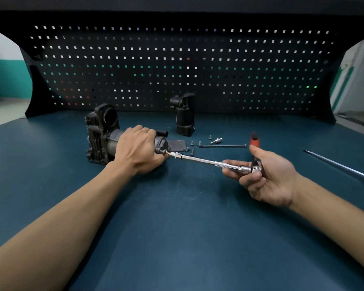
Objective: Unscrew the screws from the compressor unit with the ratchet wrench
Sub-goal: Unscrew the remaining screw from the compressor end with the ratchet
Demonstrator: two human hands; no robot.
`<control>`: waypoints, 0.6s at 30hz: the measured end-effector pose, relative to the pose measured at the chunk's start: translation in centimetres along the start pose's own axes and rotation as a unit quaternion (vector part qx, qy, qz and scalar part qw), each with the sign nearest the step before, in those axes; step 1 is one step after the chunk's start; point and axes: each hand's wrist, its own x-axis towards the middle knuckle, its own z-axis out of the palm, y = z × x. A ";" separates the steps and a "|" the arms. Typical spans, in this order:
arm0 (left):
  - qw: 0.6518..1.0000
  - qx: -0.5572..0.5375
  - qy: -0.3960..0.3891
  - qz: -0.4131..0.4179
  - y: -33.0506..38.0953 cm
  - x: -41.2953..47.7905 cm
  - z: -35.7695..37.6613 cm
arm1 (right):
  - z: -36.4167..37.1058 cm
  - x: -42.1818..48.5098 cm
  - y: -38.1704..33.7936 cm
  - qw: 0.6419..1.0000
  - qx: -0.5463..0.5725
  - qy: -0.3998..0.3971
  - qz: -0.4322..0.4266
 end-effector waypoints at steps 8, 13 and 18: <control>1.000 -0.021 0.013 -0.005 -0.3 0.1 0.2 | 0.2 -0.2 0.4 0.988 -0.154 -0.019 -0.022; 1.000 -0.016 0.019 0.002 -0.3 0.1 0.2 | -0.4 0.0 1.4 0.884 -0.411 0.034 -0.218; 0.999 -0.023 -0.034 0.009 -0.7 0.8 -0.3 | -1.7 0.6 0.9 0.636 -0.642 0.060 -0.424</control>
